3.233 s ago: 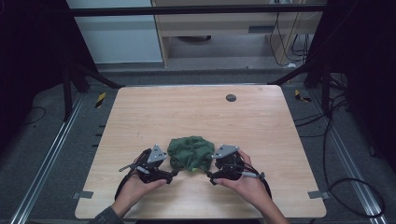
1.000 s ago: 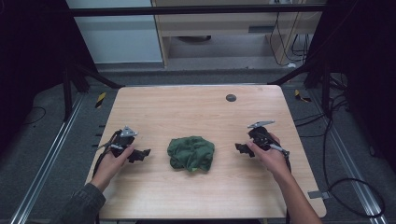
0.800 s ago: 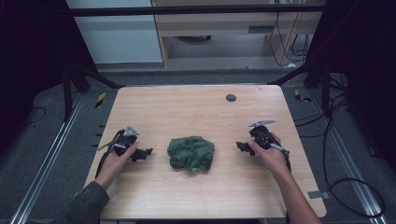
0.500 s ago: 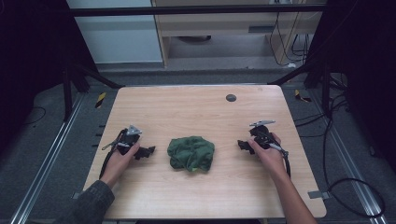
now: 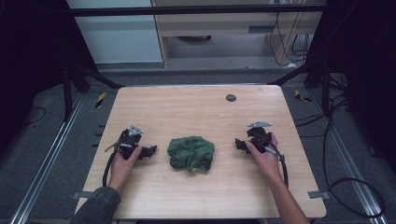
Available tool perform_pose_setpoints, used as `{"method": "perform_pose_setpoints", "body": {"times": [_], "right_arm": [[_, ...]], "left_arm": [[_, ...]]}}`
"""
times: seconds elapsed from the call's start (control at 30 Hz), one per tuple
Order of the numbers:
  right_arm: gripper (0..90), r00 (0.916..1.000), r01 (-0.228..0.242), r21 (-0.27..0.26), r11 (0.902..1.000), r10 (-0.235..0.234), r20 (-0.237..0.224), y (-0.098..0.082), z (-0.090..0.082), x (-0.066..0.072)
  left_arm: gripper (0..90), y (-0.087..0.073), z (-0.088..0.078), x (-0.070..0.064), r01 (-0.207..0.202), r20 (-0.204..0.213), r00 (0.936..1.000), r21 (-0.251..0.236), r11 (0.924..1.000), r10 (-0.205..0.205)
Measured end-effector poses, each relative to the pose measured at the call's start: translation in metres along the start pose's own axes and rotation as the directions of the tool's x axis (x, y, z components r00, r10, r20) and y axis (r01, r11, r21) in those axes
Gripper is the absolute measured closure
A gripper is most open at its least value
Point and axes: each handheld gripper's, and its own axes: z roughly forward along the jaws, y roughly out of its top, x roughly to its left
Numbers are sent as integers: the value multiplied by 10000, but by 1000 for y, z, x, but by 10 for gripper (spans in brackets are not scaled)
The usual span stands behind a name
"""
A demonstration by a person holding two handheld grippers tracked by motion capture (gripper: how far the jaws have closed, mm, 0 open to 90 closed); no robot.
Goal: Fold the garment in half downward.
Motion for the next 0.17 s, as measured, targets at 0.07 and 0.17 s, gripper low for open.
{"method": "perform_pose_setpoints", "body": {"times": [0.07, 0.17], "right_arm": [[2, 9993, -279, 57, 9996, 278, 260, -1, 0, 2], [3, 9967, -594, 48, 9982, 590, 560, -3, -3, 5]], "left_arm": [[0, 0, 0, 0, 32, -39, 10000, 6, 10000, -32], [0, 0, 0, 0, 63, -44, 10000, -7, 10000, -63]]}}
